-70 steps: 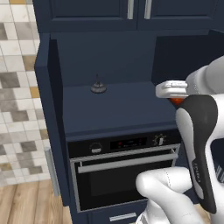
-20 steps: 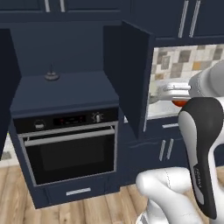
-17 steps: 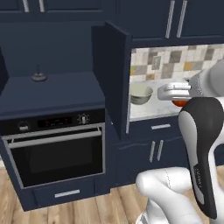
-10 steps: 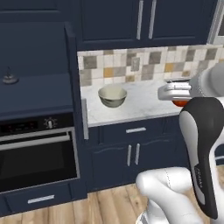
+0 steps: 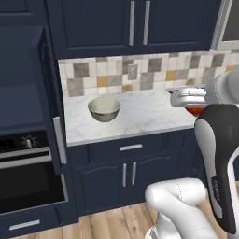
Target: Pick the tomato from the cabinet and place it in the bowl. Then pick the bowl and place it in the sink. Then turn on the sink facuet.
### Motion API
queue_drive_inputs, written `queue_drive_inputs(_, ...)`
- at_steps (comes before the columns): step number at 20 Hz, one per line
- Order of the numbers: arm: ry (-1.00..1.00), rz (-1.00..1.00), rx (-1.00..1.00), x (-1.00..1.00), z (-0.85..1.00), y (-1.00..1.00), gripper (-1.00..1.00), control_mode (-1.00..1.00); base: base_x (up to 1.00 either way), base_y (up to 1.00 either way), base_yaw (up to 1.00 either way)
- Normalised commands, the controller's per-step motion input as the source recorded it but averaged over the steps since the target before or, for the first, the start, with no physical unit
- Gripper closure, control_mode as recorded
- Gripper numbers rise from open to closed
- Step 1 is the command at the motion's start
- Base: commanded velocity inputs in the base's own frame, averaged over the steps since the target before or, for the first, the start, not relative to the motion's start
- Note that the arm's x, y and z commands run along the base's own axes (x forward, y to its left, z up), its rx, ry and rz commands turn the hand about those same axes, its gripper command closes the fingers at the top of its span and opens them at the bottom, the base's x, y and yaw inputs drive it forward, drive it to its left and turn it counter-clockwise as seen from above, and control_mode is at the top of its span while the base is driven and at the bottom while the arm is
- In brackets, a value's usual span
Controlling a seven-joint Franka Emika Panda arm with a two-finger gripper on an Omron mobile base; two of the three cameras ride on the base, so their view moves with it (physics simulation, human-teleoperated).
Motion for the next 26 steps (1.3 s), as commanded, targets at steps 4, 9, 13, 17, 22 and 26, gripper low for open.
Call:
queue_drive_inputs(4, 0.00, 0.00, 0.00, 0.00, 0.00, 0.00, 1.00, 1.00, 0.70, -0.07, 0.00)
queue_drive_inputs(9, 0.00, 0.00, 0.00, 0.00, 0.00, 0.00, 1.00, 1.00, 0.68, -0.24, 0.00)
queue_drive_inputs(13, 0.00, 0.00, 0.00, 0.00, 0.00, 0.00, 1.00, 1.00, 0.59, -0.37, 0.00)
queue_drive_inputs(17, 0.00, 0.00, 0.00, 0.00, 0.00, 0.00, 1.00, 1.00, 0.58, -0.14, 0.00)
queue_drive_inputs(22, 0.00, 0.00, 0.00, 0.00, 0.00, 0.00, 1.00, 1.00, 0.46, -0.22, 0.00)
queue_drive_inputs(26, 0.00, 0.00, 0.00, 0.00, 0.00, 0.00, 1.00, 1.00, 0.22, -0.21, 0.00)
